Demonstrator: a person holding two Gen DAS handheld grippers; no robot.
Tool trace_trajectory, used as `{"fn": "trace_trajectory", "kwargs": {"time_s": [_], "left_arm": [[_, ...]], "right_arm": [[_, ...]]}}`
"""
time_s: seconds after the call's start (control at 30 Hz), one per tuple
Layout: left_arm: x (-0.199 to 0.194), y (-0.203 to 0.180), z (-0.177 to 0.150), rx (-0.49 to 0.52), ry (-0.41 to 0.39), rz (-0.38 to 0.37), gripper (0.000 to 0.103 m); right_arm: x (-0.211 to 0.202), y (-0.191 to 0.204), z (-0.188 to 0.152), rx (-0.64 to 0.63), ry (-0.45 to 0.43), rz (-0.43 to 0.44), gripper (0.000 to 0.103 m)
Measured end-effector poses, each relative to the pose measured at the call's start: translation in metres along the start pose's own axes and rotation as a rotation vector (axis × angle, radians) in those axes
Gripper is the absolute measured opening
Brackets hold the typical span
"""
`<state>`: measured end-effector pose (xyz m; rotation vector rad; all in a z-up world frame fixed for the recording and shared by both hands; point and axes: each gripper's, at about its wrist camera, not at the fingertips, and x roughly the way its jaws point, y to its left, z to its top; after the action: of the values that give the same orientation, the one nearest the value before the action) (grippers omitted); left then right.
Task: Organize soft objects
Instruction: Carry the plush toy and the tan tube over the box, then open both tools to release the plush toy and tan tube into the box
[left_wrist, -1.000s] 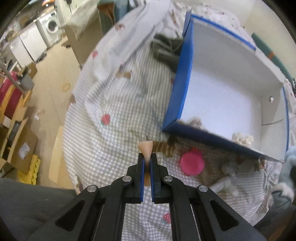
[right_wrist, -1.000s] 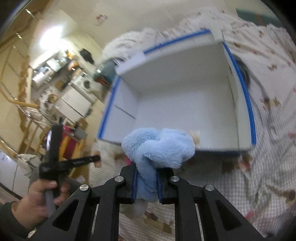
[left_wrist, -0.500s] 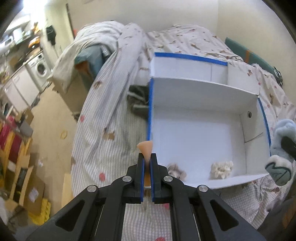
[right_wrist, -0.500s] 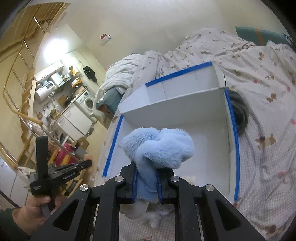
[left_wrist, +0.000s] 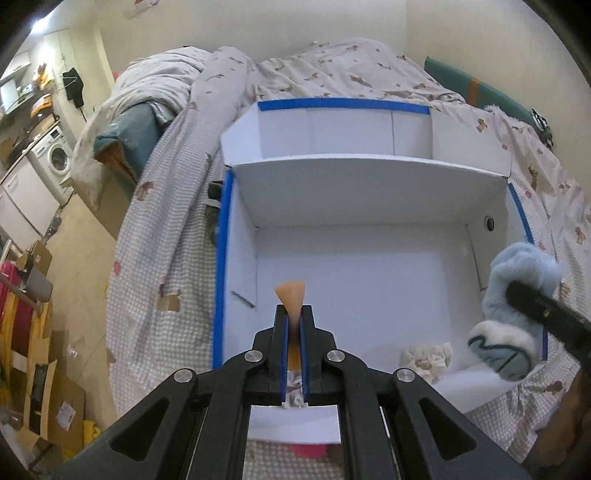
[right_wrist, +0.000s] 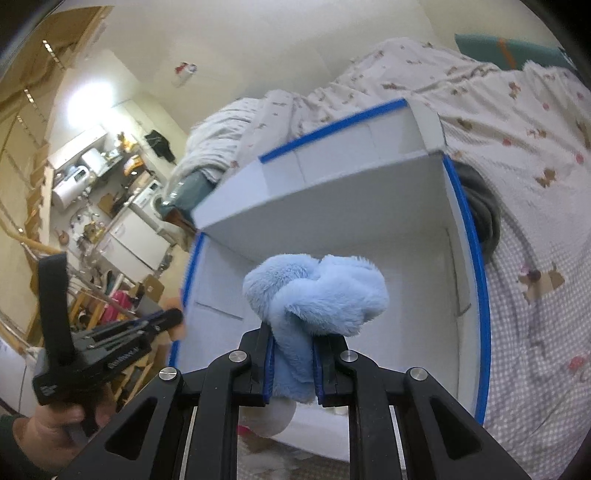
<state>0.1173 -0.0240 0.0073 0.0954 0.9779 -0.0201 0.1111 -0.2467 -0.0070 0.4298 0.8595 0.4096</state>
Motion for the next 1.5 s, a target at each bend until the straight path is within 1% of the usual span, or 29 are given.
{"fn": "trace_trajectory", "kwargs": {"time_s": [0.07, 0.13, 0.2, 0.37, 0.5, 0.67, 0.8, 0.93, 1.17, 1.3, 1.37, 1.43, 1.47, 1.5], "left_arm": [[0.01, -0.004, 0.0, 0.0, 0.007, -0.01, 0.005], [0.018, -0.005, -0.002, 0.002, 0.001, -0.025, 0.005], [0.027, -0.002, -0.005, -0.007, -0.001, -0.015, 0.005], [0.048, 0.004, -0.009, -0.046, 0.051, -0.024, 0.005], [0.053, -0.004, -0.01, -0.034, 0.067, -0.039, 0.005], [0.052, -0.021, -0.013, 0.024, 0.059, -0.048, 0.005], [0.054, -0.029, -0.018, 0.06, 0.056, -0.065, 0.006], [0.056, -0.029, -0.019, 0.048, 0.062, -0.081, 0.006], [0.059, -0.025, -0.019, 0.04, 0.067, -0.07, 0.006], [0.063, -0.028, -0.021, 0.063, 0.075, -0.049, 0.006], [0.064, -0.025, -0.022, 0.049, 0.085, -0.051, 0.009], [0.065, -0.023, -0.021, 0.036, 0.088, -0.052, 0.01], [0.065, -0.022, -0.021, 0.034, 0.09, -0.05, 0.012], [0.065, -0.022, -0.021, 0.034, 0.093, -0.05, 0.017]], "right_arm": [[0.01, -0.003, -0.001, 0.005, 0.022, -0.011, 0.018], [0.017, -0.002, -0.004, -0.018, 0.041, -0.031, 0.018], [0.023, -0.001, -0.008, -0.037, 0.058, -0.042, 0.018], [0.039, 0.002, -0.011, -0.076, 0.099, -0.052, 0.018], [0.051, 0.004, -0.01, -0.09, 0.125, -0.066, 0.018], [0.059, 0.006, -0.011, -0.109, 0.143, -0.093, 0.018], [0.063, 0.002, -0.015, -0.092, 0.167, -0.108, 0.018], [0.067, -0.001, -0.017, -0.087, 0.186, -0.128, 0.018], [0.069, 0.001, -0.018, -0.088, 0.199, -0.127, 0.018], [0.071, 0.001, -0.018, -0.086, 0.208, -0.132, 0.018], [0.071, 0.0, -0.018, -0.083, 0.211, -0.136, 0.018], [0.072, -0.001, -0.017, -0.078, 0.213, -0.137, 0.018], [0.072, -0.001, -0.017, -0.076, 0.213, -0.138, 0.018], [0.073, -0.001, -0.016, -0.075, 0.214, -0.139, 0.018]]}}
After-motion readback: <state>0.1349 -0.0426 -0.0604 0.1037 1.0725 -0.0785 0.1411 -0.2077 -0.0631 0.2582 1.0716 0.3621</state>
